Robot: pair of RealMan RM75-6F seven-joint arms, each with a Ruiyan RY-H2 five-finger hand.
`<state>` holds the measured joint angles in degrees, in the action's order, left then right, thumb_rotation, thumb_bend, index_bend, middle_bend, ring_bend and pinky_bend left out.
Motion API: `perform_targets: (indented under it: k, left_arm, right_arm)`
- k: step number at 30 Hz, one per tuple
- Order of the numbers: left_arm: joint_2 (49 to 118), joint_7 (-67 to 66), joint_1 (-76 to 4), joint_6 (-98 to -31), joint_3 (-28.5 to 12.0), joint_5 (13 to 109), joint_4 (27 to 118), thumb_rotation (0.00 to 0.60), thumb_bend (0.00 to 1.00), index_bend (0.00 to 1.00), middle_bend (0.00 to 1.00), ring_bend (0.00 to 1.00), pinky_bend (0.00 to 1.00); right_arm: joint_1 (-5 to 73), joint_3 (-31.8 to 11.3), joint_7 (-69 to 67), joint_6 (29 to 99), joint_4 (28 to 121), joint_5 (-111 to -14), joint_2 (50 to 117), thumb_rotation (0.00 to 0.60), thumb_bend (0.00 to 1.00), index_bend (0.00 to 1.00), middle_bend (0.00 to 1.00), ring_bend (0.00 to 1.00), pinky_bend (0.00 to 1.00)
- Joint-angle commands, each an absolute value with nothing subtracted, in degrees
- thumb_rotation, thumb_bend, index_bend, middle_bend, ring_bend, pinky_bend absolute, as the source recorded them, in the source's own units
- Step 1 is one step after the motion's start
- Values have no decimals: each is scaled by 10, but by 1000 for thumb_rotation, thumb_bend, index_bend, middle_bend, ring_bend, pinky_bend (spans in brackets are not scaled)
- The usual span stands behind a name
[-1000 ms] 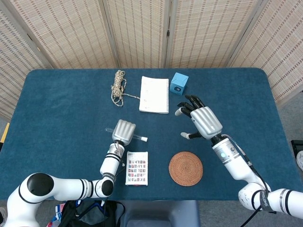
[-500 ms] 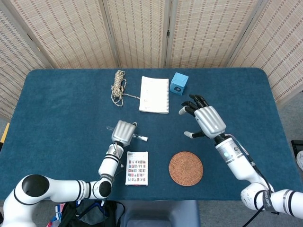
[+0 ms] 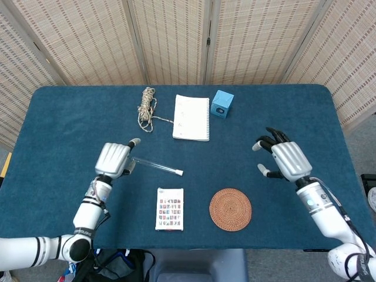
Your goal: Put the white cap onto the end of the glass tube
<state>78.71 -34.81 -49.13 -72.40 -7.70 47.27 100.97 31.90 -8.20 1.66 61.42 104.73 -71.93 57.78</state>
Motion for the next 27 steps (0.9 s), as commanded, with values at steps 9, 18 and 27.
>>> perform_targets:
  k: [9,18,27]
  left_arm:
    - [661,-155,-296,-866,21,683,1034,600,364,241,469,440,606]
    - [643,-104,-195,-947,53,766,1021,600,363,239,410,378,497]
    - [651,-127,-145,-961,63,811,1016,600,363,229,367,335,414]
  right_arm:
    - [204,-14,-48,737,1000,-832,568,600,389,332,300,98,182]
    - [138,13,-42,811,987,-871,572,600,386,332,317,113,182]
    - [99,17,-29,859,989,-897,579,600,354,332,330,128,182]
